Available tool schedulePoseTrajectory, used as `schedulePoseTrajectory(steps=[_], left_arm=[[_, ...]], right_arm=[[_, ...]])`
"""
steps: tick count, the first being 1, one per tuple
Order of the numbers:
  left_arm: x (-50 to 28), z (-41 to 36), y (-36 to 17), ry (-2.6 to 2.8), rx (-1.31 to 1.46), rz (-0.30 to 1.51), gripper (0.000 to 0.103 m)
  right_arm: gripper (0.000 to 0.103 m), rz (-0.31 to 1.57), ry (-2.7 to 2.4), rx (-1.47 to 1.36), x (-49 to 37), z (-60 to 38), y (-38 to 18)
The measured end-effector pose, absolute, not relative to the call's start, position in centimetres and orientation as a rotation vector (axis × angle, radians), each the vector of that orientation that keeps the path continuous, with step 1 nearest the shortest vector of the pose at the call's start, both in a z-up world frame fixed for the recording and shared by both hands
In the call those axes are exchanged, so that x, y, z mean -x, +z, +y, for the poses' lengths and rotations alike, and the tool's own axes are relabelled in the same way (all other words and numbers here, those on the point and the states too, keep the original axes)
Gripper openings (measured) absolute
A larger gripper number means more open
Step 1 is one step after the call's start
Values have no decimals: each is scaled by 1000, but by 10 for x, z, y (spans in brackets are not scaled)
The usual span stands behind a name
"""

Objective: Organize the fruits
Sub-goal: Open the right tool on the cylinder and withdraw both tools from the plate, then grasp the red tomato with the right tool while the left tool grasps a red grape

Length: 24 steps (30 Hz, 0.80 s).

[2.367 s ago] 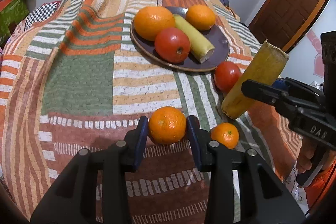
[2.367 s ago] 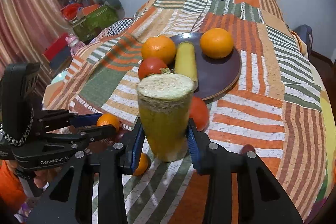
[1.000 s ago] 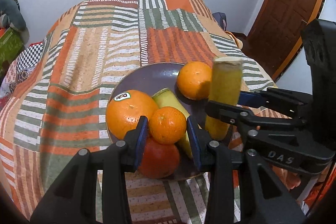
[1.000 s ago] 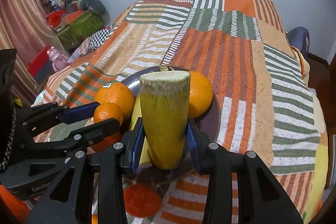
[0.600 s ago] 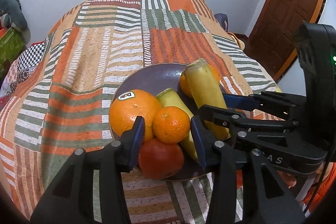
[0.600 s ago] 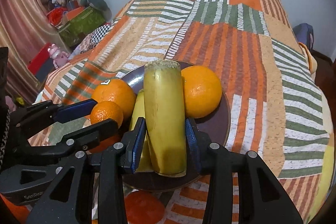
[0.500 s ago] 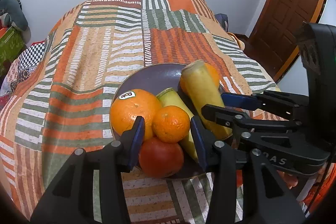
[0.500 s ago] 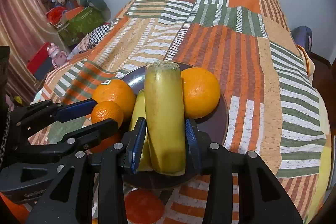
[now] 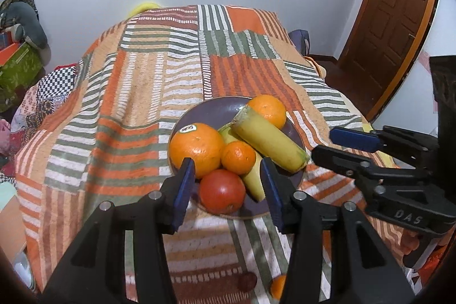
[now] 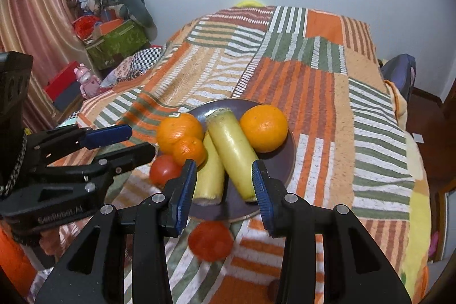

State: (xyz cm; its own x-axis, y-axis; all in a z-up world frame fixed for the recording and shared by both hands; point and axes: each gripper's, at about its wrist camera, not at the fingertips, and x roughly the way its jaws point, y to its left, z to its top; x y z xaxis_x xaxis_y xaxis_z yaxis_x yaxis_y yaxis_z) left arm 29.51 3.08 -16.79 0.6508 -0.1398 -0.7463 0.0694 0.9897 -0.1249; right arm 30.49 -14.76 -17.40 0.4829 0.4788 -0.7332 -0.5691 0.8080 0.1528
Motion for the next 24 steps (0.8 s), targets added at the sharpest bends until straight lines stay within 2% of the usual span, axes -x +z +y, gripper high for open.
schedulePoseTrajectory(steps=[5, 9, 24], left_arm=[[-269, 32, -166, -113, 78, 864, 50], [-252, 33, -171, -105, 78, 883, 51], [-227, 40, -231, -131, 133, 1033, 51]], right_arm=[[39, 839, 636, 112, -284, -157, -170], [46, 849, 636, 105, -272, -163, -177], [46, 1008, 623, 114, -270, -147, -241]])
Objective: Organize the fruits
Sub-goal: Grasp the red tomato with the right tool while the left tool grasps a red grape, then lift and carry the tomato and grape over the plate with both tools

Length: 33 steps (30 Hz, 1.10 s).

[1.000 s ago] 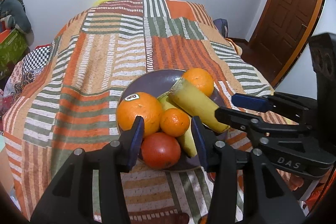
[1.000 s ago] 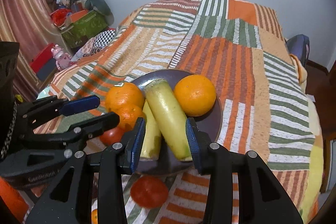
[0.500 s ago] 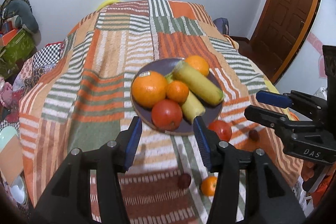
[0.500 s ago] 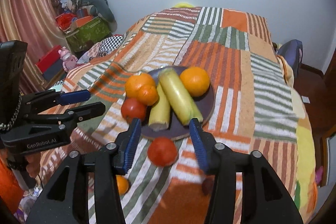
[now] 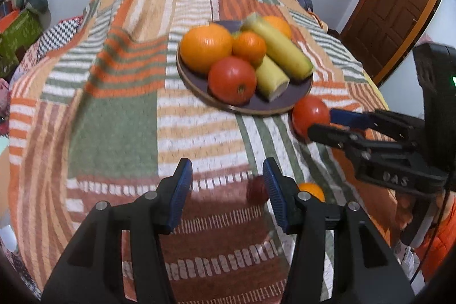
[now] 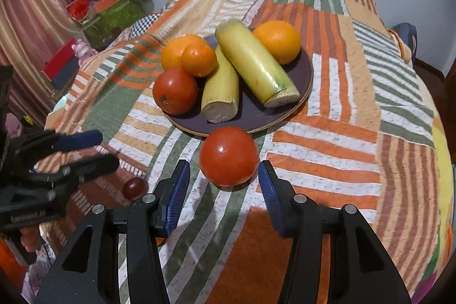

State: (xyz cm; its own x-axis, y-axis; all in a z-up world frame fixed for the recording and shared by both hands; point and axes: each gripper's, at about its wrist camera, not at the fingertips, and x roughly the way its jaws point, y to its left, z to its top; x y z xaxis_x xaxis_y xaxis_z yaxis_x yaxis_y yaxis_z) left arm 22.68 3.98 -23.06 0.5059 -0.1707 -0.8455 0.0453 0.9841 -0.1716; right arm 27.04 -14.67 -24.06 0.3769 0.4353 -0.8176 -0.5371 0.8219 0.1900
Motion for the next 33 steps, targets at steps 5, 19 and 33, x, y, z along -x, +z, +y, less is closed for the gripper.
schedulePoseTrajectory(steps=[5, 19, 33], left_arm=[[-224, 36, -239, -146, 138, 1045, 51], [-212, 23, -246, -188, 124, 1063, 43], [-220, 16, -255, -182, 105, 1056, 19]], right_arm=[[49, 1014, 603, 117, -279, -142, -246], [41, 1022, 628, 59, -270, -157, -243], [41, 986, 643, 29, -254, -178, -226]])
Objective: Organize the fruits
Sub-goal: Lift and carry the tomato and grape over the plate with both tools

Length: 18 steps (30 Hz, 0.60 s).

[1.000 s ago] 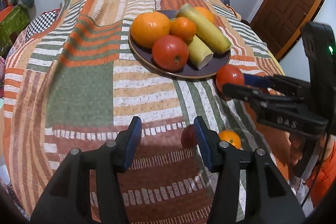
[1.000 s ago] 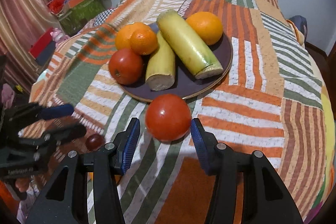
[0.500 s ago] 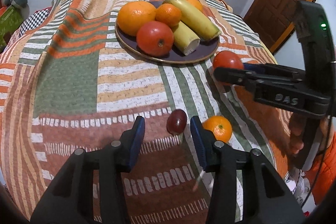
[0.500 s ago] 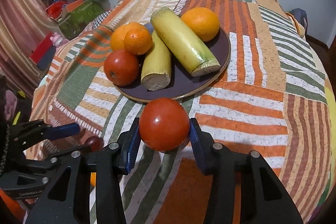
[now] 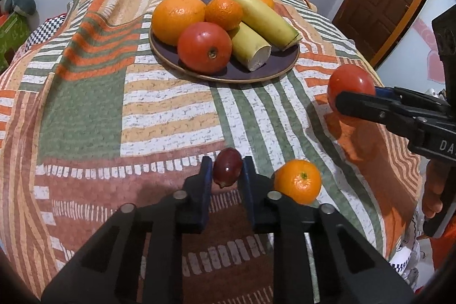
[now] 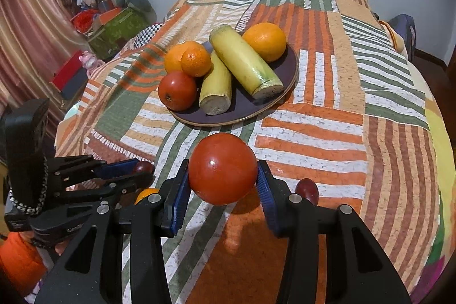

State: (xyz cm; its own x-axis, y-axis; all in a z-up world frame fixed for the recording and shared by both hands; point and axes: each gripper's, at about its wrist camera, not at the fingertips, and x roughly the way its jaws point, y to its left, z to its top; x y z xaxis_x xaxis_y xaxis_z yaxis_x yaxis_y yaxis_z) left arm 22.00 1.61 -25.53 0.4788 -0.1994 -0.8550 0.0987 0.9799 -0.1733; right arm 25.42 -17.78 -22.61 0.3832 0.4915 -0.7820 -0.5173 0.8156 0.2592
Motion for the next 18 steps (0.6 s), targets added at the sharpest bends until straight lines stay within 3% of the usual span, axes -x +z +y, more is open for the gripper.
schedulePoseTrajectory(steps=[18], left_arm=[[-262, 50, -195, -159, 140, 914, 19]], right_arm=[[41, 850, 641, 25, -293, -162, -177]])
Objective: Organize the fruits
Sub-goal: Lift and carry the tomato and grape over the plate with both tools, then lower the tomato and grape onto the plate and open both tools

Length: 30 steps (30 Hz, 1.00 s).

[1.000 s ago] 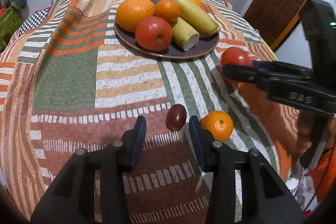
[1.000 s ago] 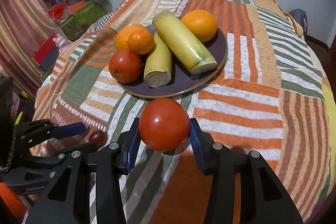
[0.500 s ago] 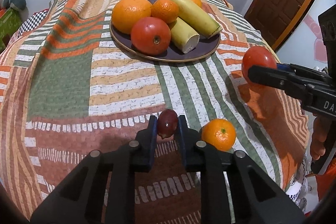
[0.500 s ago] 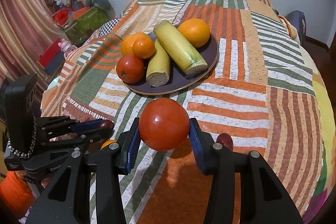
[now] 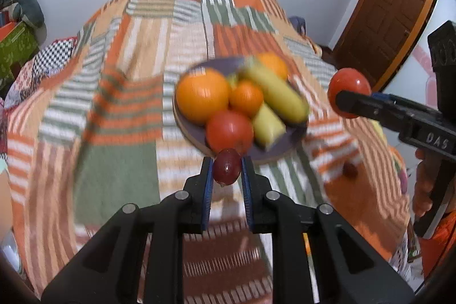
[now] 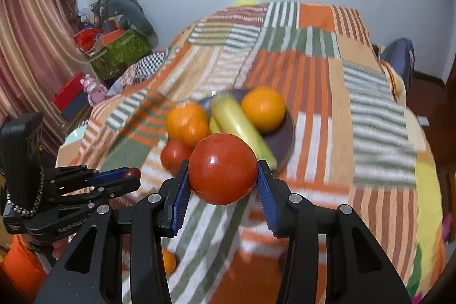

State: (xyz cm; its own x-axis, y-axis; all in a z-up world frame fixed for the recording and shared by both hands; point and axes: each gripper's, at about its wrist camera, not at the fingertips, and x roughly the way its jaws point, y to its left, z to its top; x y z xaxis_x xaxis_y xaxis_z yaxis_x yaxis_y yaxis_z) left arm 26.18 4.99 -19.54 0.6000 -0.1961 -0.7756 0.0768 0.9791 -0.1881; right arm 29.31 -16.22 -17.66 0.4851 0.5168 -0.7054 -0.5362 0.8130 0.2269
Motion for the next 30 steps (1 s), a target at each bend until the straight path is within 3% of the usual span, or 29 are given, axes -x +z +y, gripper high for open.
schedulePoseTrajectory(steps=[12, 30], left_arm=[[-334, 62, -163, -138, 123, 819, 19], [-419, 77, -208, -114, 140, 912, 19]], right_arm=[[41, 780, 641, 57, -351, -127, -160], [41, 879, 635, 160, -413, -78, -206]])
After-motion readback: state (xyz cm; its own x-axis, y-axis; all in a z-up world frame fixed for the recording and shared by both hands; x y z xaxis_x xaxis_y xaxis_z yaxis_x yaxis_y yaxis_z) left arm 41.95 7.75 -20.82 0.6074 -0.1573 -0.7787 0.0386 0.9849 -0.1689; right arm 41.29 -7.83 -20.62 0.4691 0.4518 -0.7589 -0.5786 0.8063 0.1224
